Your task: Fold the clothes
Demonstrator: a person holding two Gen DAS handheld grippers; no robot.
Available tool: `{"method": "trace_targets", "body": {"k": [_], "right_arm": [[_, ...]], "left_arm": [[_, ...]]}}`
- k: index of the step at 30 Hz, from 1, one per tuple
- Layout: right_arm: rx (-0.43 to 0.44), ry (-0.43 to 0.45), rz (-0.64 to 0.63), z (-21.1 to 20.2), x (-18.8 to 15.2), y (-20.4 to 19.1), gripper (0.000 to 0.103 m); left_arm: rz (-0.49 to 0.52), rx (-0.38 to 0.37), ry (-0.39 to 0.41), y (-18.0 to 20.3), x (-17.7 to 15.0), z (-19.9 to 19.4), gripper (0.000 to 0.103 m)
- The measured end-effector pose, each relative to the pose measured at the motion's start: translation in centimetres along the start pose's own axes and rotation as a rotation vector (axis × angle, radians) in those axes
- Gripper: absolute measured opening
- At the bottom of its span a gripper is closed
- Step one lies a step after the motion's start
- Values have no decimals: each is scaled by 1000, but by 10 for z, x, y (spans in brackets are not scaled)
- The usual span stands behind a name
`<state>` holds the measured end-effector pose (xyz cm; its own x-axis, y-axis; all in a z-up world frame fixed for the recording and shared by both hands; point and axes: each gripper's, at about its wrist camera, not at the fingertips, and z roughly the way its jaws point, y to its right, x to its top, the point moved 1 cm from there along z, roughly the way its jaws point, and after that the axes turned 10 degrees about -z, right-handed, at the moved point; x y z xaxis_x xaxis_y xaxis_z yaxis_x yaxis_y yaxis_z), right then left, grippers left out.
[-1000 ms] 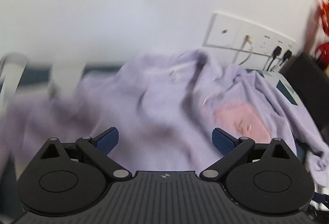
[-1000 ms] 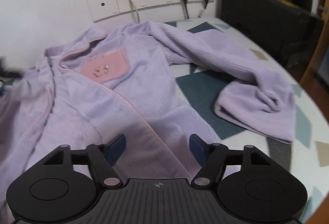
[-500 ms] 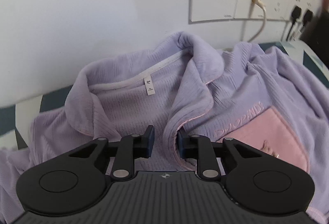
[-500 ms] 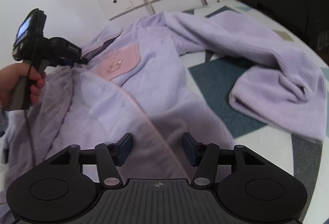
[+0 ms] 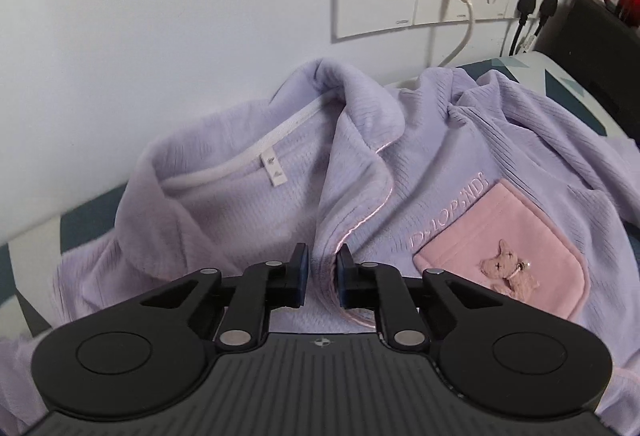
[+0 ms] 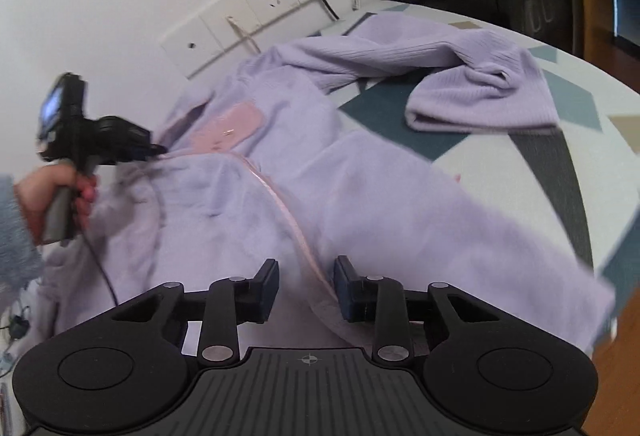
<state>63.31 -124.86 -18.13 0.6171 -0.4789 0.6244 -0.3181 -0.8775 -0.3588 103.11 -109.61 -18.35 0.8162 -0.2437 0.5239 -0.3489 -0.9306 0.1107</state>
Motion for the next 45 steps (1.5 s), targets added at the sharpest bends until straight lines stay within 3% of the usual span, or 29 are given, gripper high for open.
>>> {"method": "trace_targets", "body": {"k": [4, 7, 14, 16, 18, 24, 29, 32, 33, 34, 35, 36, 39, 45], "right_arm": [[25, -43, 74, -18, -28, -16, 18], [-29, -70, 73, -29, -52, -24, 21], [-168, 121, 350, -89, -84, 5, 43], [-178, 162, 461, -99, -92, 16, 57], [-172, 201, 578, -107, -102, 27, 63], [-18, 243, 995, -95, -131, 59, 62], [34, 292, 1144, -76, -133, 71, 61], [40, 302, 1235, -65, -139, 76, 57], [49, 272, 1265, -59, -141, 77, 45], [51, 228, 1285, -54, -142, 77, 24], [56, 200, 1287, -52, -140, 75, 14], [64, 202, 1273, -55, -136, 73, 10], [72, 317, 1141, -84, -110, 55, 9], [21, 307, 809, -136, -80, -9, 9]], "left_arm": [[-30, -29, -16, -12, 0, 1, 15], [-13, -26, -14, -14, 0, 6, 15], [98, 15, 33, -2, -9, 11, 15], [123, 27, 46, 1, -11, 11, 15], [124, 37, 52, 1, -13, 10, 16], [149, 92, 84, 18, -20, 0, 16], [160, 101, 87, 26, -24, 5, 16], [95, 82, 63, 16, -20, 12, 16], [87, 78, 60, 15, -18, 12, 16], [82, 75, 56, 15, -17, 13, 16], [85, 73, 55, 15, -16, 13, 16], [87, 71, 55, 15, -16, 13, 16], [75, 55, 53, 9, -16, 11, 16], [67, 23, 50, 1, -19, 7, 16]]}}
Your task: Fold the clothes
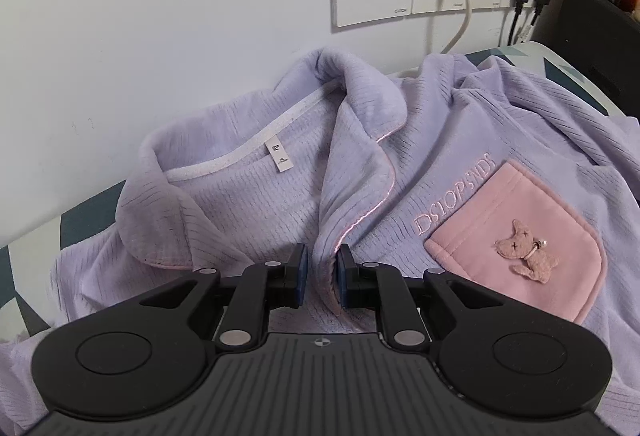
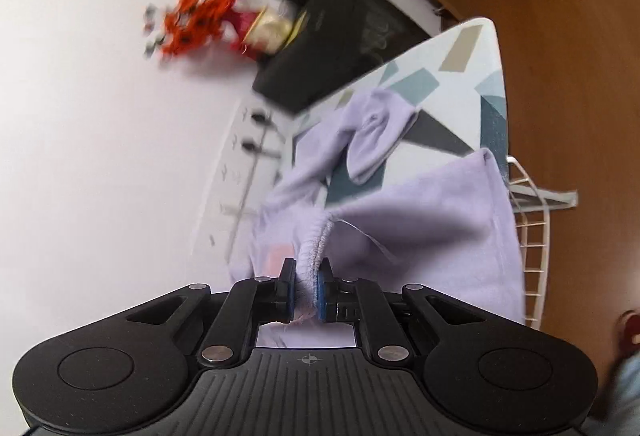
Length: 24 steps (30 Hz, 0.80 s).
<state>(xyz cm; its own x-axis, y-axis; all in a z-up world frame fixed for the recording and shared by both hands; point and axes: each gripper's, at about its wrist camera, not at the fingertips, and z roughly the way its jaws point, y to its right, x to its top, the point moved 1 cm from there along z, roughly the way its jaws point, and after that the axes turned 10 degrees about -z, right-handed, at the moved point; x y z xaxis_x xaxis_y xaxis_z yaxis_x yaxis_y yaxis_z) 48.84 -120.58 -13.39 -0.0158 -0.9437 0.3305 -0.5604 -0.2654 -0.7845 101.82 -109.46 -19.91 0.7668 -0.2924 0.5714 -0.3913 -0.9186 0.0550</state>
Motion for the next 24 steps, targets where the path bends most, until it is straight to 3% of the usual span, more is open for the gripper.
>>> {"method": "trace_targets", "body": {"k": [1, 4, 6, 12, 17, 19, 21, 24], "right_arm": [[-7, -12, -40, -6, -3, -9, 9], [-151, -220, 145, 22, -32, 32, 9], [-212, -294, 261, 39, -47, 58, 9], [-253, -330, 291, 52, -54, 69, 9], [-303, -348, 279, 57, -48, 72, 10], [-331, -326, 275, 52, -42, 70, 27], [-358, -304, 272, 47, -37, 68, 40], [-400, -271, 267, 39, -28, 65, 43]], "left_arm": [[5, -4, 1, -1, -1, -1, 16], [25, -9, -4, -3, 0, -4, 16], [39, -13, -7, -4, 0, -6, 16], [96, -47, -1, -3, 10, -17, 15], [146, -10, -22, 3, -1, -5, 16], [165, 10, -21, 6, -4, -4, 23], [152, 20, -22, 8, -1, -7, 44], [77, -45, -35, 9, 6, -19, 46]]}}
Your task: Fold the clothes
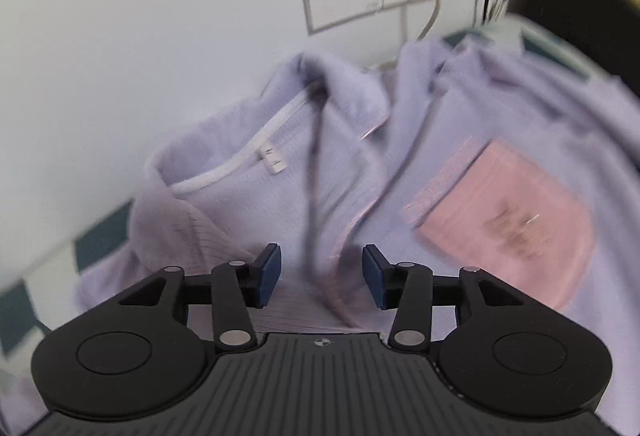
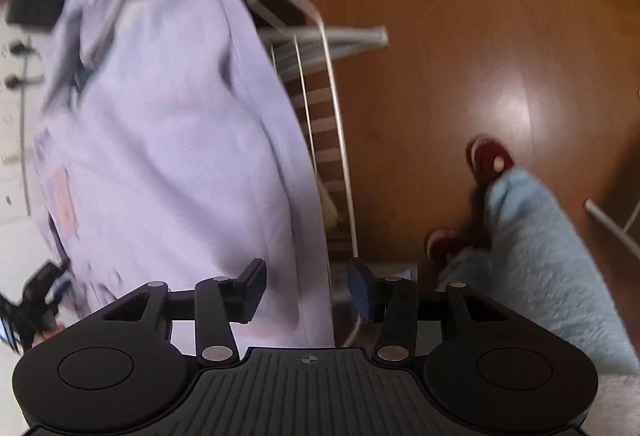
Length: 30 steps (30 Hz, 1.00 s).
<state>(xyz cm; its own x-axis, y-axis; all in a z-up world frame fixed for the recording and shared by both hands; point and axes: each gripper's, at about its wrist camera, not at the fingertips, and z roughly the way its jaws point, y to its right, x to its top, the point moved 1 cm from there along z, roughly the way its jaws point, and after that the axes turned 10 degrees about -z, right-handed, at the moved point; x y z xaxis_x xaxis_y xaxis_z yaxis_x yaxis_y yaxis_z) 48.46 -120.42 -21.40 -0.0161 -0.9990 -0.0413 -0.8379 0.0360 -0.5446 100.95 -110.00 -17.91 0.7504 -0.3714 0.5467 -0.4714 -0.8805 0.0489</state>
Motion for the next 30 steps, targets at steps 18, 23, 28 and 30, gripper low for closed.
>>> {"method": "trace_targets", "body": {"k": [18, 23, 28, 30], "right_arm": [[61, 492, -633, -6, 109, -26, 32], [151, 411, -628, 6, 118, -7, 33], [226, 427, -680, 7, 126, -9, 22], [261, 439, -691, 9, 131, -12, 24]], "left_arm": [[11, -154, -107, 101, -21, -17, 50], [13, -112, -134, 111, -41, -1, 51], [61, -49, -121, 125, -47, 3, 57], [68, -21, -121, 130, -48, 4, 58]]}}
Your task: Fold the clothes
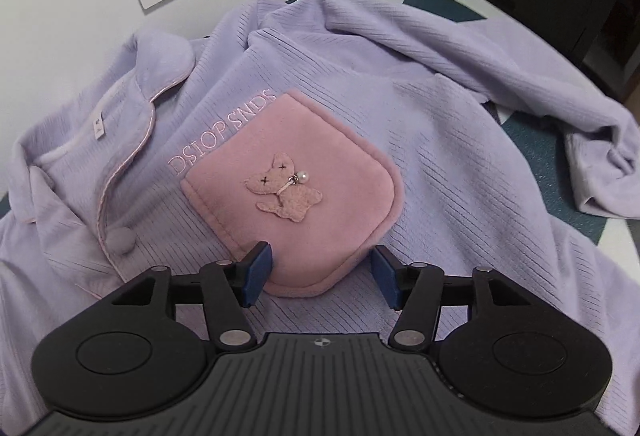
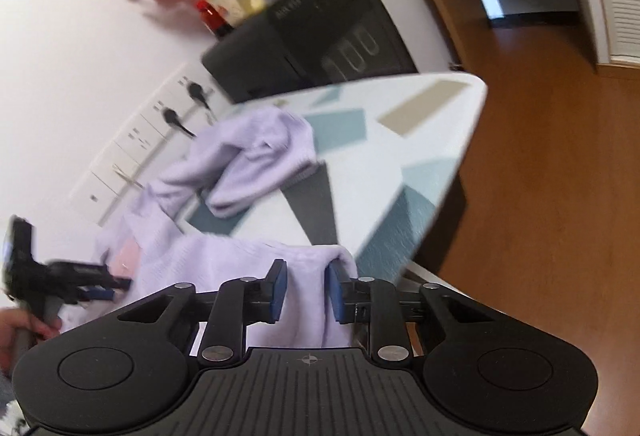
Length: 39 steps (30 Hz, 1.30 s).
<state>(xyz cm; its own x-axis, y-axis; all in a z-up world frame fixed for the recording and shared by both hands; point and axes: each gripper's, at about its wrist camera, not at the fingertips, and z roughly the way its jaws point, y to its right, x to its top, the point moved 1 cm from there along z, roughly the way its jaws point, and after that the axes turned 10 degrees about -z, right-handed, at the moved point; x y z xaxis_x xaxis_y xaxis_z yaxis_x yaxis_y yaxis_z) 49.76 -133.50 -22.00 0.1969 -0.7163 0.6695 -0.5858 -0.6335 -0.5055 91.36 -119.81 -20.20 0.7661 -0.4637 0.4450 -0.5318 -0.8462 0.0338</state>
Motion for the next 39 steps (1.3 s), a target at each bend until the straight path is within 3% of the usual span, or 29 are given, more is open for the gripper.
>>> {"method": "trace_targets", "body": {"k": [4, 7, 10, 12, 14, 18, 20, 21, 26, 28, 29, 30, 32, 36, 39], "right_arm": [[87, -44, 141, 19, 3, 19, 31], [217, -62, 357, 31, 0, 41, 36], [278, -61, 557, 39, -8, 63, 37], [307, -70, 646, 42, -11, 74, 37], [304, -92, 638, 43, -8, 77, 35], [240, -145, 585, 47, -5, 77, 10], [239, -145, 595, 47, -7, 77, 9], [238, -145, 600, 47, -7, 77, 8], [222, -130, 596, 48, -7, 72, 10], [213, -117, 590, 45, -5, 70, 10], [209, -111, 587, 44, -5, 69, 8], [205, -105, 584, 43, -4, 68, 6], [196, -93, 578, 40, -3, 66, 5], [184, -37, 562, 27, -1, 61, 4], [159, 60, 532, 1, -1, 60, 3]], "left_arm": [[10, 41, 1, 8, 0, 1, 59], [8, 49, -16, 8, 3, 2, 60], [15, 76, -38, 13, 11, 1, 59], [87, 79, 33, 27, 23, -13, 58], [208, 84, 151, 52, 39, -26, 58], [314, 73, 99, 106, 70, 3, 58], [381, 77, 69, 134, 83, 19, 58], [456, 113, 41, 147, 82, 32, 58], [657, 182, -7, 178, 75, 56, 58], [709, 179, -9, 182, 70, 57, 46], [731, 178, -9, 185, 68, 58, 18], [736, 181, -2, 187, 67, 58, 9], [683, 170, 33, 187, 70, 55, 8], [351, 82, 101, 160, 107, 45, 6], [242, 61, 99, 155, 118, 53, 5]]}}
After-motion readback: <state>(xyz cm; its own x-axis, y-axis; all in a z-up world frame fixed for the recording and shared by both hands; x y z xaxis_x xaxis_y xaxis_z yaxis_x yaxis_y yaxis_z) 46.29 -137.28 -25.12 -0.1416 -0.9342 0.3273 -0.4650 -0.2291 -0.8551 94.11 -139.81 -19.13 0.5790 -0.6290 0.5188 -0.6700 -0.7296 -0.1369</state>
